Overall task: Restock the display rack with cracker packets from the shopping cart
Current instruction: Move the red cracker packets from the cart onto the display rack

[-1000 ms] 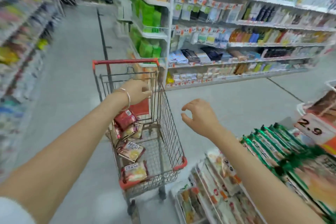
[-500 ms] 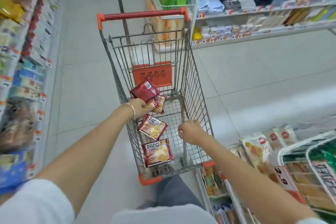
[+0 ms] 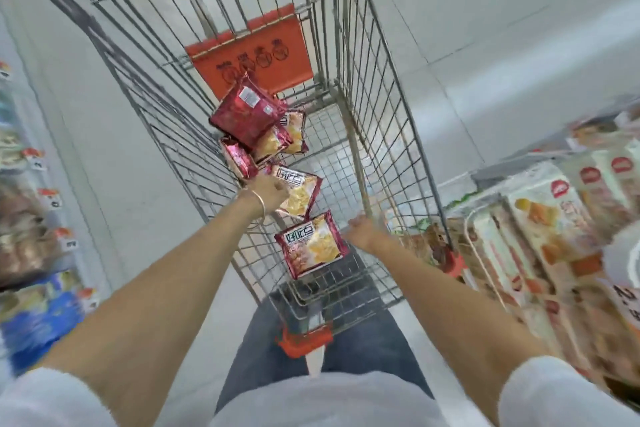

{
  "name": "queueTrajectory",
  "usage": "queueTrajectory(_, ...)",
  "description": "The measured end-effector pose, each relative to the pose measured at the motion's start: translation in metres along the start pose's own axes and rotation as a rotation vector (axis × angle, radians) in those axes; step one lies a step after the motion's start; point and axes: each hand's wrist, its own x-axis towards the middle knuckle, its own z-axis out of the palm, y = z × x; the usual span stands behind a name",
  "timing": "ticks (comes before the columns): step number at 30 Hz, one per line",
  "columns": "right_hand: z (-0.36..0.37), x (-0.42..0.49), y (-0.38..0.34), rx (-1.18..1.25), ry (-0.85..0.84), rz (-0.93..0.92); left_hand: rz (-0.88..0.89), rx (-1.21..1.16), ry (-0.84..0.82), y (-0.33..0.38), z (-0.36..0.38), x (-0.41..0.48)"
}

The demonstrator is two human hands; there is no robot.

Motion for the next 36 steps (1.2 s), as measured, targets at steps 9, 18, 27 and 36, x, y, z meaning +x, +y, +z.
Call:
queueTrajectory(9, 0.072, 0.043, -0.001, -0.059, -0.072, 0.050, -0.050, -0.002, 0.105, -0.019, -0.005, 0.026)
queueTrajectory(18, 0.063, 0.053, -0.002, 0.236, -0.080, 0.050, -0.173, -0.322, 0.029, -0.028, 0.001, 0.023)
queueTrajectory(27, -0.039, -0.018, -0.009, 0.341, 0.071, -0.084, -0.203, -0.560, 0.156, -0.013, 0.012, 0.015)
queueTrajectory(36, -0.090, -0.019, -0.035, 0.586, -0.289, -0.165, -0.416, -1.336, -0.219, -0.010, 0.070, 0.000)
